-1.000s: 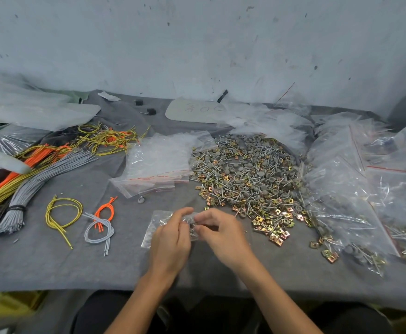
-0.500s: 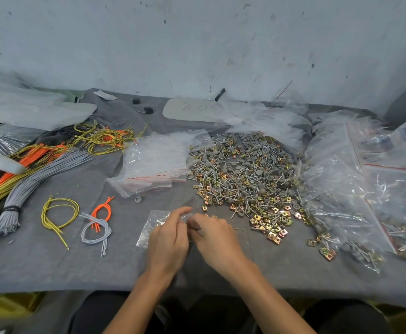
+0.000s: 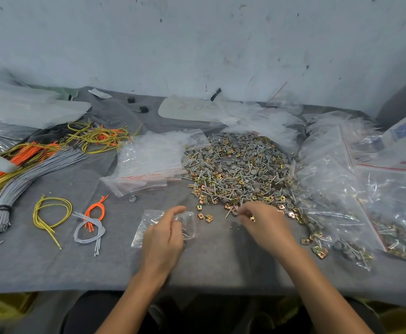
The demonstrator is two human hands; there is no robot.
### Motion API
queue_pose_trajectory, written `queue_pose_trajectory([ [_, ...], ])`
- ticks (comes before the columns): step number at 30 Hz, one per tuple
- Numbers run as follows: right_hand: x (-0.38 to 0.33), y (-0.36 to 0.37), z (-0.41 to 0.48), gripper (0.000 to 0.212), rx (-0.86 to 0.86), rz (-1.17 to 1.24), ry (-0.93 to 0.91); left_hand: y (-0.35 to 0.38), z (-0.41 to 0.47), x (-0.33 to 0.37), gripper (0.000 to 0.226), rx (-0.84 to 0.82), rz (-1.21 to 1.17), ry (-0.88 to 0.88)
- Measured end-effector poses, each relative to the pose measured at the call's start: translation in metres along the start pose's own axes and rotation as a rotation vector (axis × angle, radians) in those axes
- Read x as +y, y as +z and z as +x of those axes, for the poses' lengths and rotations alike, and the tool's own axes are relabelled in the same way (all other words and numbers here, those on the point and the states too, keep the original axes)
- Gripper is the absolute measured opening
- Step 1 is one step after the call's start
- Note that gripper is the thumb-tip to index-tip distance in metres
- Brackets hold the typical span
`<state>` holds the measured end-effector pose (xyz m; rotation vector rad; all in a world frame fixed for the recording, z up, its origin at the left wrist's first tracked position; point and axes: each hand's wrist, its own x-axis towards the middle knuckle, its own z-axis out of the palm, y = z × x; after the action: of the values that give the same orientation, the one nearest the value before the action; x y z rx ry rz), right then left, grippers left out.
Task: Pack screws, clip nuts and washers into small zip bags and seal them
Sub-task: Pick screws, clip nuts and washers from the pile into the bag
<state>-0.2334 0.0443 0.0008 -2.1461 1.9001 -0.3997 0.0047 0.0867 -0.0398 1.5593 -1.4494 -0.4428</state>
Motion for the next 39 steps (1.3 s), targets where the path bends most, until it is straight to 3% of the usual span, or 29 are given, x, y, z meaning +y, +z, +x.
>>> queue_pose_trajectory([
  [16, 0.016, 0.002, -0.006, 0.006, -0.021, -0.157, -0.002, -0.002, -0.001, 0.003, 0.043, -0.008, 0.009, 0.008],
  [20, 0.002, 0.004, -0.011, 0.004, 0.022, 0.081, -0.038, -0.002, 0.0, 0.005, 0.043, -0.009, 0.009, 0.01],
  [23, -0.027, 0.011, -0.017, 0.008, -0.042, 0.31, -0.053, -0.002, 0.0, 0.004, 0.043, -0.003, 0.006, 0.008],
  [27, -0.064, 0.025, -0.021, 0.016, -0.067, 0.414, -0.138, -0.003, 0.0, 0.005, 0.044, -0.011, 0.013, 0.01],
  [39, -0.094, 0.045, -0.019, 0.022, 0.023, 0.046, -0.242, -0.001, 0.0, 0.001, 0.043, 0.003, 0.019, 0.02],
])
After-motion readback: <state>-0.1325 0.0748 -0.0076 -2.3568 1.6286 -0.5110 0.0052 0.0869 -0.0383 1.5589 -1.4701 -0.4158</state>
